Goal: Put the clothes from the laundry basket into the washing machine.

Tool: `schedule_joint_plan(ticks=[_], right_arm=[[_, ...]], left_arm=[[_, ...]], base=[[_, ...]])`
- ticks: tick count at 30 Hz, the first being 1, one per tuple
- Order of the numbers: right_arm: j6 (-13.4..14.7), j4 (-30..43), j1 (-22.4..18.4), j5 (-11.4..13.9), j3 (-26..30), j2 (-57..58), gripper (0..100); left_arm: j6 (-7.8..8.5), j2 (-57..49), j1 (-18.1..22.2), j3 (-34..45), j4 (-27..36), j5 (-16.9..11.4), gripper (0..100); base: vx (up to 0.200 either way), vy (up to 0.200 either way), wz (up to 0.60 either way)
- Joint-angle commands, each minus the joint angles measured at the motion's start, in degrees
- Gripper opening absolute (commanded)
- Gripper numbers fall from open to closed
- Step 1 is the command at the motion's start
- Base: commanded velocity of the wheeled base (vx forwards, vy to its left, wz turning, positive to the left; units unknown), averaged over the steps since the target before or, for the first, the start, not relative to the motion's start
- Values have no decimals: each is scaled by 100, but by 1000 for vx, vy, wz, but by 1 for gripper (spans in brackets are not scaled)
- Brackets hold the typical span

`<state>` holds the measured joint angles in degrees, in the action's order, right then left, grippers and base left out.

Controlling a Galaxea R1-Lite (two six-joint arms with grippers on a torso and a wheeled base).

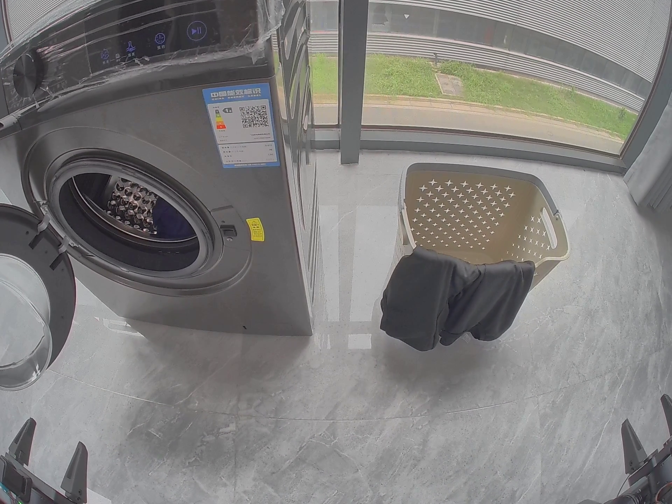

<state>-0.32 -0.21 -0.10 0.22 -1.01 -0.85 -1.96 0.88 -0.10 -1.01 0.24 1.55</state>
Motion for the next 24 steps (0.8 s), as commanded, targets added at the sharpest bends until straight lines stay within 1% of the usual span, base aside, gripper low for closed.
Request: schedule_joint_plan(ticks=[1,5,17,20,23,24], right_arm=[[-3,-6,1,4,101,41,100],[-3,-6,1,4,101,41,100],[-3,-6,1,4,101,41,100],[-3,3,1,4,101,41,100],[-3,3,1,4,101,41,100],[-3,-6,1,4,101,41,100]], left_arm=[[-6,-53,1,84,2,-5,100],[-6,-53,1,84,2,-5,100],[-6,-53,1,84,2,-5,100],[-6,-53,1,84,2,-5,100],[-6,-53,1,84,2,-5,100],[-6,-53,1,84,2,-5,100]], base=[[0,0,0],[0,0,0],[0,-200,0],[0,0,0],[0,0,-600],[0,0,0]])
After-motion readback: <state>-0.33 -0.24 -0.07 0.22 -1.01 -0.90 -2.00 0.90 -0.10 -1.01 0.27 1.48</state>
